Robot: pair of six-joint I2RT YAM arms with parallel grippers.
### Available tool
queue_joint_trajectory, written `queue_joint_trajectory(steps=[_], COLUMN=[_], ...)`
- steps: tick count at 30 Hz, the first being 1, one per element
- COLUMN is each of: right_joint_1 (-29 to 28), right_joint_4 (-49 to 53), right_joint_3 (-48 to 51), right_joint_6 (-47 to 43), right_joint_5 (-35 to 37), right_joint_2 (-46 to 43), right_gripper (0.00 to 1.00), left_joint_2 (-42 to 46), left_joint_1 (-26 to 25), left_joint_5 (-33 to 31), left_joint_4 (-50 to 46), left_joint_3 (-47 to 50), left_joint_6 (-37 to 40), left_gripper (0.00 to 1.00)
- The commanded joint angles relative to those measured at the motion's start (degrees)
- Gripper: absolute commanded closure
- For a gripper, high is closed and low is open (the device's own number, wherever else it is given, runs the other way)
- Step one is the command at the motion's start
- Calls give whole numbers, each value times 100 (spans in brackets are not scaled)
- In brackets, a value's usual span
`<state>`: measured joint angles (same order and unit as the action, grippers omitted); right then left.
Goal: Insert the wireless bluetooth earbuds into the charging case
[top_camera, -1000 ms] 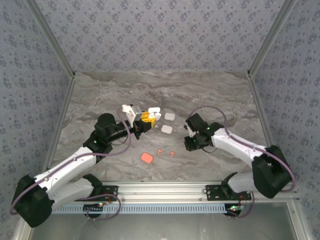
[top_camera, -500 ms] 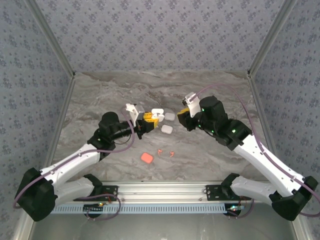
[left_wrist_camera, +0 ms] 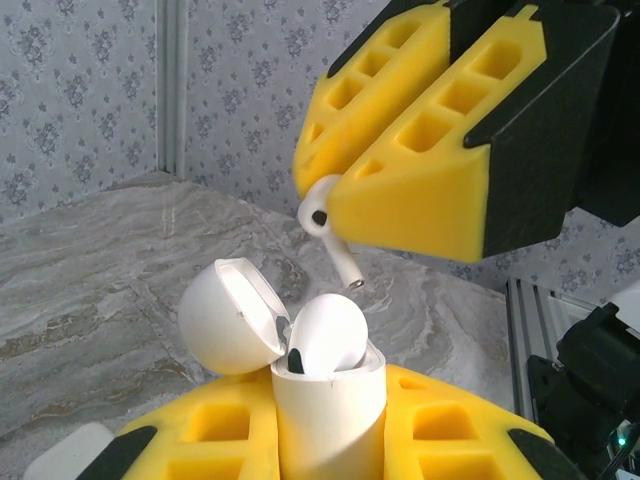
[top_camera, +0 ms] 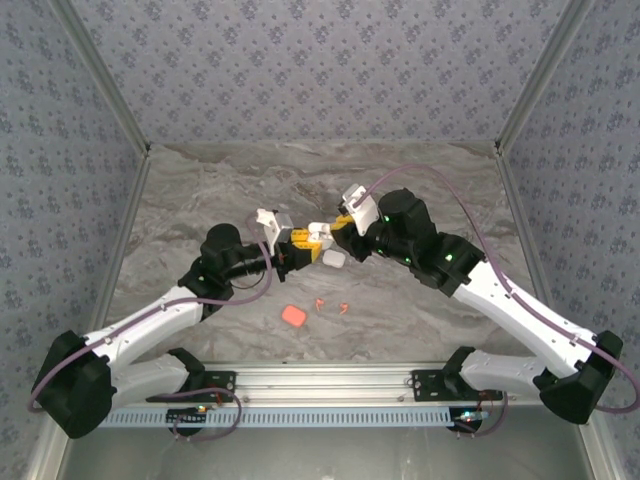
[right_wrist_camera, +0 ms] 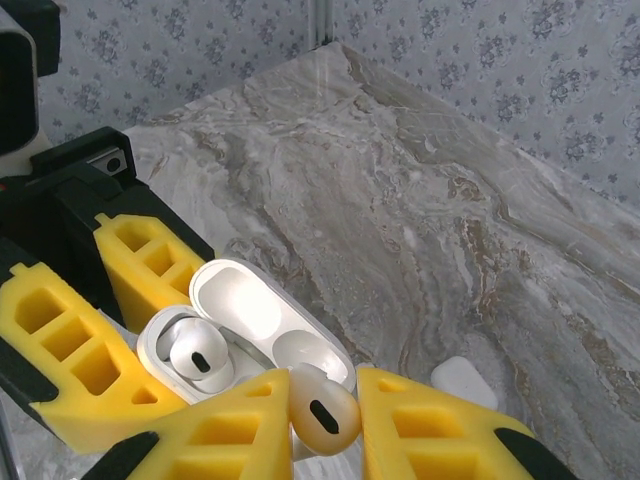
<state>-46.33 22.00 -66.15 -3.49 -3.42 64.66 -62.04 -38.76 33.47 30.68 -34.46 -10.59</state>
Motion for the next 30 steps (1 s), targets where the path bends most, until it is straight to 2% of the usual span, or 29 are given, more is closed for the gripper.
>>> queue_joint_trajectory(steps=[1, 30], right_joint_1=[-51, -62], right_joint_4=[-187, 140], right_joint_3=[-170, 80], right_joint_6=[-135, -60], right_joint_5=[-54, -373], right_joint_2=[9, 53], right_gripper=[78, 78], left_joint_2=[8, -53], left_joint_1=[-42, -48], left_joint_5=[169, 19], left_joint_4=[218, 420], left_joint_3=[-276, -274], left_joint_6=[-12, -118], left_gripper=[96, 96])
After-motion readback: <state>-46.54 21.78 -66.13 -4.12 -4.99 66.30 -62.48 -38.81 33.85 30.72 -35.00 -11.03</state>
